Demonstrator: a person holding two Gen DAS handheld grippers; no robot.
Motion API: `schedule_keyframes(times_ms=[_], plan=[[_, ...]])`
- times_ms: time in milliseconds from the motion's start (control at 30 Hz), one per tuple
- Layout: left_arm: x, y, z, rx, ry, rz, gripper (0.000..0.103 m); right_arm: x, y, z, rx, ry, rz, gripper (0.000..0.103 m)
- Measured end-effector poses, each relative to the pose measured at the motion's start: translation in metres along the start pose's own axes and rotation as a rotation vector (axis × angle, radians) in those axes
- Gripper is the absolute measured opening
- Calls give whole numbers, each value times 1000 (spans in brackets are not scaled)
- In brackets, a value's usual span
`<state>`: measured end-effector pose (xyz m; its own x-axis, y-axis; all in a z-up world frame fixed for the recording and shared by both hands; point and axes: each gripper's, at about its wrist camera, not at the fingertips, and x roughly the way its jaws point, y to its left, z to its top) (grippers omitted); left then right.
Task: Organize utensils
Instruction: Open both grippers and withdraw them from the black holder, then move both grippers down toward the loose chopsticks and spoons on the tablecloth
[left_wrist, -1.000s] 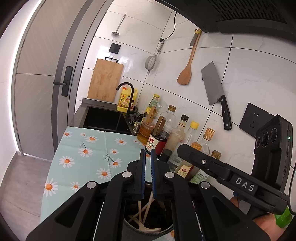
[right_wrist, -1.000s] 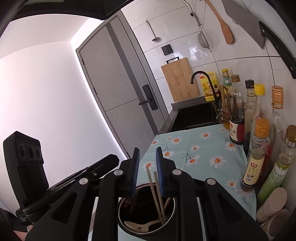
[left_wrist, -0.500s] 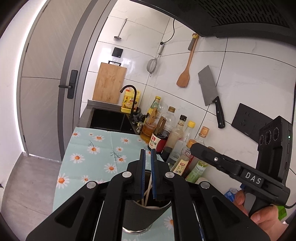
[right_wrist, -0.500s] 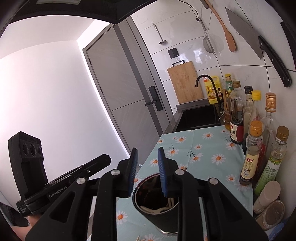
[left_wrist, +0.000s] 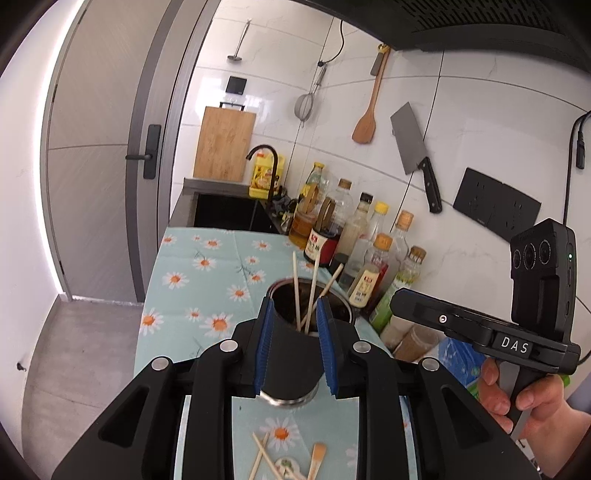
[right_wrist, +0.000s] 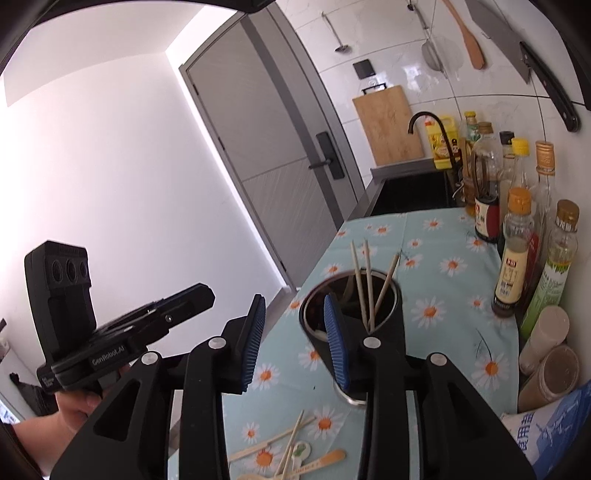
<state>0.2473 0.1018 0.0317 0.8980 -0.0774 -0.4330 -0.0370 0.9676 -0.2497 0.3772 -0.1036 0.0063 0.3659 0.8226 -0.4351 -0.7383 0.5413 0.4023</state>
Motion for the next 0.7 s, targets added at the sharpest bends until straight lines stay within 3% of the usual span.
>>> schedule_keyframes(times_ms=[200,300,567,700], plan=[[-12,7,-26,9,102,52,23,6,9,-25,10,128,48,43],[-16,12,-38,11,150,66,23,13,9,-38,49,209,69,54],[-20,27,-73,25,294,80,23,35,13,-68,55,381,68,54],[-21,33,-92,52,367,73,23,50,15,-82,68,477,44,48]])
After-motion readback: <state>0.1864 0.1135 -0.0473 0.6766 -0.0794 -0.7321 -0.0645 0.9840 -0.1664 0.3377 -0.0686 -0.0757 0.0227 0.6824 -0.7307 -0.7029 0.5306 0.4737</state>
